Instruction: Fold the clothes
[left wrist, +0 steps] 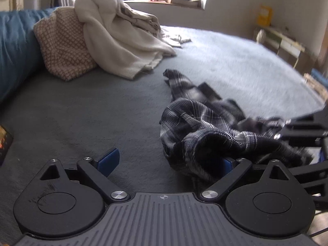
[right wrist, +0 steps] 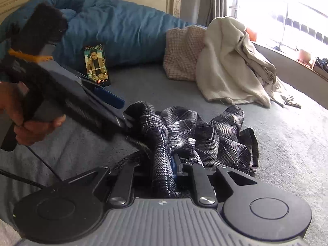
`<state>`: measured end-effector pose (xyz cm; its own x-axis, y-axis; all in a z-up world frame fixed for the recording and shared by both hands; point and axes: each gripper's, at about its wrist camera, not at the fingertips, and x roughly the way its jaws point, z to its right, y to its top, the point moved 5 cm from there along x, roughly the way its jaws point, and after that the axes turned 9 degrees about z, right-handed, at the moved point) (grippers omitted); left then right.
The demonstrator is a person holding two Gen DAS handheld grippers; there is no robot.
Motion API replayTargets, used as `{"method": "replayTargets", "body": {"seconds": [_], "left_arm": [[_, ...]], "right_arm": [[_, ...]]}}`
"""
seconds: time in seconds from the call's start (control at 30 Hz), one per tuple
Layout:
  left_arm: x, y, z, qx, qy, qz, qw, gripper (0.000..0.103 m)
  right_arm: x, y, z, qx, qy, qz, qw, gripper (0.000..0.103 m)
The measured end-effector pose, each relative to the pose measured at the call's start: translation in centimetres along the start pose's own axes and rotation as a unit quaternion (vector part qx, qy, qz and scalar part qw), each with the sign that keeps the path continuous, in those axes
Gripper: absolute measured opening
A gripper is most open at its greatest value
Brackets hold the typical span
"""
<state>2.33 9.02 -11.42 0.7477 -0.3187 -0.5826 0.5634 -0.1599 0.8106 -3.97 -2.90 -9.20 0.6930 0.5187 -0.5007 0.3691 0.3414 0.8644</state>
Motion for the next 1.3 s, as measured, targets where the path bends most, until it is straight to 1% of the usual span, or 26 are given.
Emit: {"method": "replayTargets", "body": {"seconds": [0.1,0.2,0.27,0.3,0.33,0.37,0.43,0.5,0.53,0.63,0.67,0.73,0.77,0.8,0.9,0.97,1.0,1.07,1.1,1.13,1.2,1.3], "left_arm": [[0.6,-0.3,0.5,0.022,0.014,0.007,0.9996,0.096],[1.2,-0.1,0.2,0.009,0.022,0.018,0.9996,0.094],[1.3,0.2,-0.2,-0.006,0.030,0.027,0.9992,0.085],[1.2,0.3,-0.3,-0.014,0.030,0.031,0.9990,0.079],[1.1,0.4,-0.4,-0.020,0.027,0.033,0.9989,0.072],[1.1,0.5,-0.4,-0.024,0.023,0.033,0.9989,0.069],[1.0,0.5,-0.1,-0.025,0.014,0.034,0.9990,0.056],[1.0,0.6,0.2,-0.021,0.010,0.039,0.9990,0.052],[0.9,0.8,0.3,-0.021,0.009,0.043,0.9988,0.045],[0.4,1.3,0.3,-0.043,0.003,0.061,0.9972,0.031],[0.2,1.6,0.2,-0.054,0.001,0.068,0.9963,0.030],[-0.3,2.3,0.0,-0.072,0.000,0.085,0.9938,0.023],[-0.5,2.8,-0.2,-0.079,0.000,0.096,0.9923,0.022],[-0.8,3.3,-0.3,-0.085,0.000,0.108,0.9906,0.020],[-1.4,4.7,-0.9,-0.098,0.009,0.134,0.9860,0.019],[-1.6,5.5,-1.2,-0.108,0.014,0.145,0.9834,0.019],[-1.7,5.9,-1.5,-0.113,0.018,0.150,0.9821,0.018],[-1.8,6.4,-2.1,-0.123,0.026,0.156,0.9797,0.018],[-1.9,6.6,-2.4,-0.128,0.030,0.159,0.9785,0.018],[-2.0,6.7,-2.7,-0.132,0.034,0.161,0.9774,0.018],[-2.1,6.9,-3.1,-0.137,0.042,0.167,0.9756,0.018],[-2.3,7.0,-3.8,-0.142,0.054,0.172,0.9733,0.016]], "right_arm": [[0.1,-0.1,-0.4,-0.009,0.003,-0.004,1.000,0.018],[0.3,-0.3,-0.5,-0.010,0.002,-0.008,1.000,0.018],[0.3,-0.3,-0.4,-0.006,0.002,-0.007,1.000,0.018],[0.3,-0.3,-0.4,-0.006,0.003,-0.007,1.000,0.018],[0.3,-0.3,-0.4,-0.006,0.003,-0.006,1.000,0.018],[0.3,-0.2,-0.4,-0.006,0.003,-0.005,1.000,0.018],[0.4,-0.3,-0.4,-0.006,0.003,-0.005,1.000,0.018],[0.4,-0.3,-0.4,-0.004,0.004,-0.004,1.000,0.018],[0.4,-0.3,-0.4,-0.003,0.004,-0.004,1.000,0.018],[0.4,-0.3,-0.2,-0.002,0.002,-0.001,1.000,0.019],[0.4,-0.2,-0.2,-0.002,0.001,0.000,1.000,0.019],[0.3,-0.1,0.0,0.004,-0.001,0.002,1.000,0.022],[0.3,0.0,0.1,0.007,-0.003,0.003,1.000,0.023],[0.3,0.1,0.3,0.013,-0.005,0.003,1.000,0.027],[-0.1,0.5,1.0,0.044,-0.011,0.010,0.999,0.047],[-0.5,0.7,1.6,0.072,-0.008,0.014,0.997,0.048],[-0.7,0.8,1.9,0.088,-0.005,0.015,0.996,0.050],[-1.0,0.7,2.5,0.120,0.001,0.011,0.993,0.056],[-1.2,0.7,2.7,0.135,0.004,0.009,0.991,0.061],[-1.4,0.6,2.9,0.148,0.009,0.005,0.989,0.063],[-1.7,0.3,3.2,0.173,0.021,-0.001,0.985,0.064],[-2.0,-0.5,3.3,0.201,0.037,-0.022,0.979,0.066]]}}
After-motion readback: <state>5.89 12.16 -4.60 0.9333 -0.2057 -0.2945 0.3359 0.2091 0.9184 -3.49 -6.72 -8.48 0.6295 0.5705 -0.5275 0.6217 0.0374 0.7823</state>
